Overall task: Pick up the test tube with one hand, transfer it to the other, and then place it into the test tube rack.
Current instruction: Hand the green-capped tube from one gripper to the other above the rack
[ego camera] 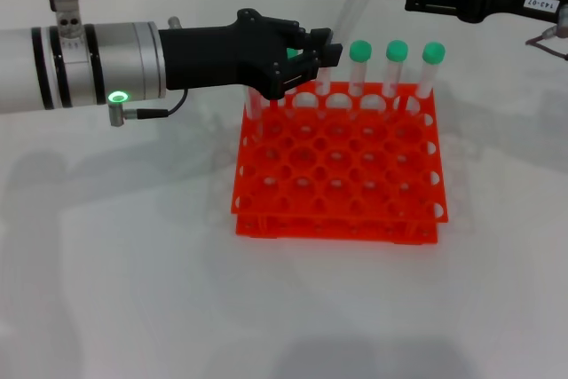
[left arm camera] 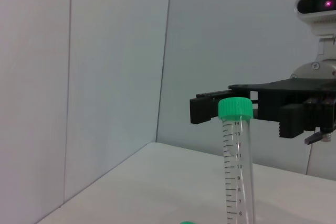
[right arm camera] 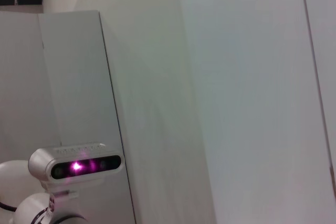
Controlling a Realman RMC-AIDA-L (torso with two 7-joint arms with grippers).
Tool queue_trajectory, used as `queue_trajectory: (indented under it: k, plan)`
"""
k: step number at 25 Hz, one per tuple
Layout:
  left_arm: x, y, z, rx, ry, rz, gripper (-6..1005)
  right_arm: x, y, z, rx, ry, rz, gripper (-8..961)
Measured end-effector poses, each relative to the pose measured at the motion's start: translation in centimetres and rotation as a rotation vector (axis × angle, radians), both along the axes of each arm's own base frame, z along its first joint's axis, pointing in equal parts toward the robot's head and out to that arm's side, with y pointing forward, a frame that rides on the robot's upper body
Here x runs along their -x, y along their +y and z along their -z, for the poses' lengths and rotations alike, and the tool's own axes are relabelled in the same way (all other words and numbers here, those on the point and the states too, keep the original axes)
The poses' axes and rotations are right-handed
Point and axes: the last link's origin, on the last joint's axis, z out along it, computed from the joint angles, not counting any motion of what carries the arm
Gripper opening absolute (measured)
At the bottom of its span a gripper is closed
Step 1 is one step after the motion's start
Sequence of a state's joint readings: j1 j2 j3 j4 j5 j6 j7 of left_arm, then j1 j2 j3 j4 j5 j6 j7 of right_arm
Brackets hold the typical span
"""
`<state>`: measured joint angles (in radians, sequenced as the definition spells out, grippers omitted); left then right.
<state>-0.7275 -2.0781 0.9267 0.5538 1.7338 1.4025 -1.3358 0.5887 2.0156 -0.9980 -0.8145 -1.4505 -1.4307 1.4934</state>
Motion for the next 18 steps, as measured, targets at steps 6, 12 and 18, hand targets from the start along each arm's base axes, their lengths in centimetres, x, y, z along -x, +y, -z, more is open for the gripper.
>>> queue_trajectory:
  k: [6, 12, 18]
  plan:
    - [0.00, -0.05, 0.00, 0.000, -0.003, 0.001, 185, 0.14, -0.06, 0.06, 0.006, 0.000, -0.008, 842]
    - [-0.02, -0.05, -0.03, 0.001, -0.008, -0.002, 185, 0.44, -0.10, 0.37, 0.017, -0.003, -0.018, 810]
    - [-0.10, -0.04, -0.08, 0.000, -0.014, -0.003, 185, 0.70, 0.03, 0.53, 0.019, 0.011, -0.018, 718]
